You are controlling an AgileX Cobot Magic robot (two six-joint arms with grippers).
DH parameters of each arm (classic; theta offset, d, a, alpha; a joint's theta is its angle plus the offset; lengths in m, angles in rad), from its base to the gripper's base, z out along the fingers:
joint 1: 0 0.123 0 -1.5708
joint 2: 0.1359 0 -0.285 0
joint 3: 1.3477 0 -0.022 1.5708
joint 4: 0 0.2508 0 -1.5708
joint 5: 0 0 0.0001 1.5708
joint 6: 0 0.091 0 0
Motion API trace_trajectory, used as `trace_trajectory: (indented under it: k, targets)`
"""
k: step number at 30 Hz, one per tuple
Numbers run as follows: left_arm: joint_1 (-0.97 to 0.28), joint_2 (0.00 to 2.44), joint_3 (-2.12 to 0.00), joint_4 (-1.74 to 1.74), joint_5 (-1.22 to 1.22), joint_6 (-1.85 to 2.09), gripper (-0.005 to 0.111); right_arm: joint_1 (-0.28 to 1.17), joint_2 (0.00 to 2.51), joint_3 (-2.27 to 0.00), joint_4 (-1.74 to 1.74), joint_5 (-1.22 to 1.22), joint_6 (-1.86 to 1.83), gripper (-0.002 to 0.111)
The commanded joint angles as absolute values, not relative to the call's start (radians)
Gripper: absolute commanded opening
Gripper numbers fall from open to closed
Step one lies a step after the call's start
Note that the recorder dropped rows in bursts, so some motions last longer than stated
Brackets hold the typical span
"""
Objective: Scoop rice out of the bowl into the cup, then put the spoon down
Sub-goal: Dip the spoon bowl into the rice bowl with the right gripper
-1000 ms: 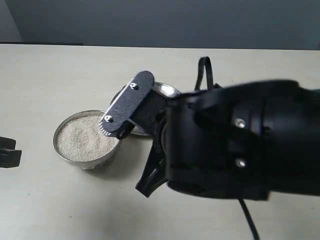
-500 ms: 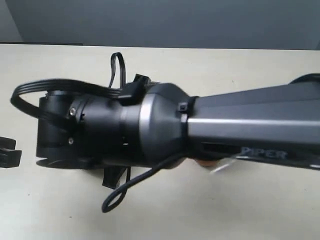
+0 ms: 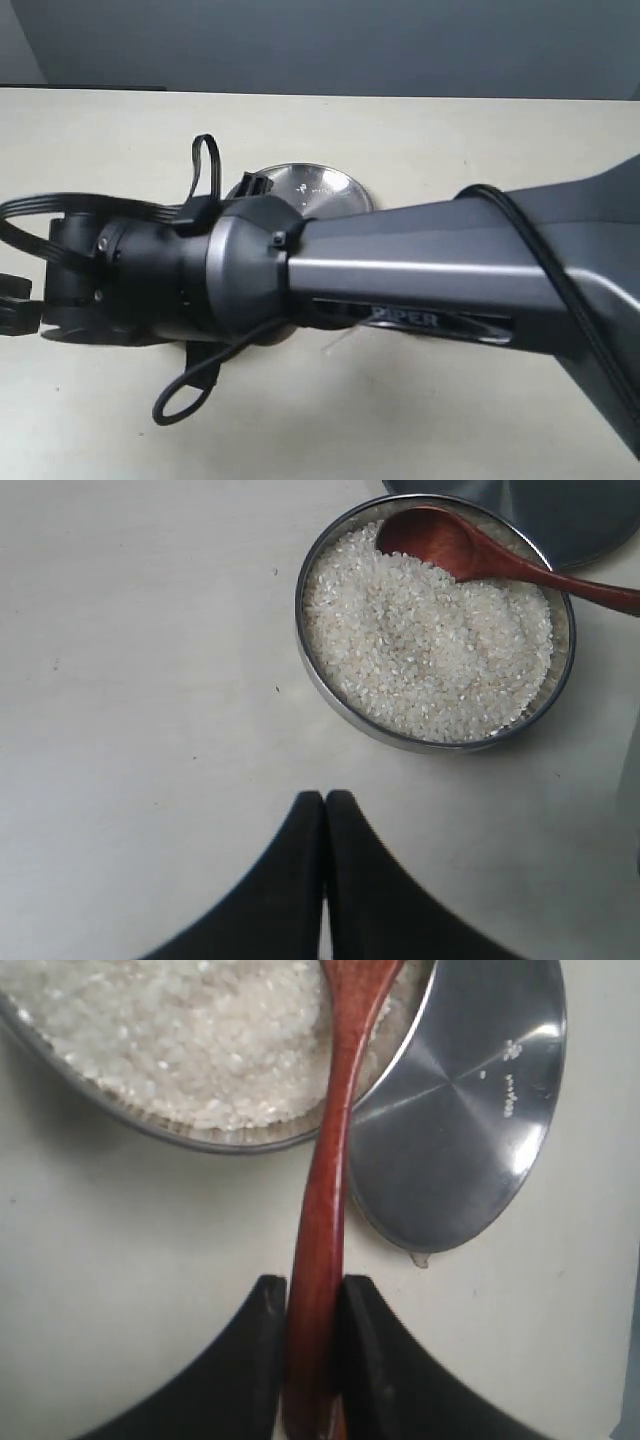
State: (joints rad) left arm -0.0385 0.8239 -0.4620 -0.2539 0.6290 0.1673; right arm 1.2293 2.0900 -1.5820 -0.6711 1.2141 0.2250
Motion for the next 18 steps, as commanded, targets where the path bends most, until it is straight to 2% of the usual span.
trace_trajectory:
  k: [1,18]
  targets:
    - [-0.041,0.825,-0.468,-0.248,0.625,0.168,0.000,1.226,2.086,-1.618,-0.605,1.221,0.216,-0.001]
    - [-0.041,0.825,-0.468,-0.246,0.625,0.168,0.000,1.198,2.056,-1.620,-0.482,1.221,0.293,-0.001]
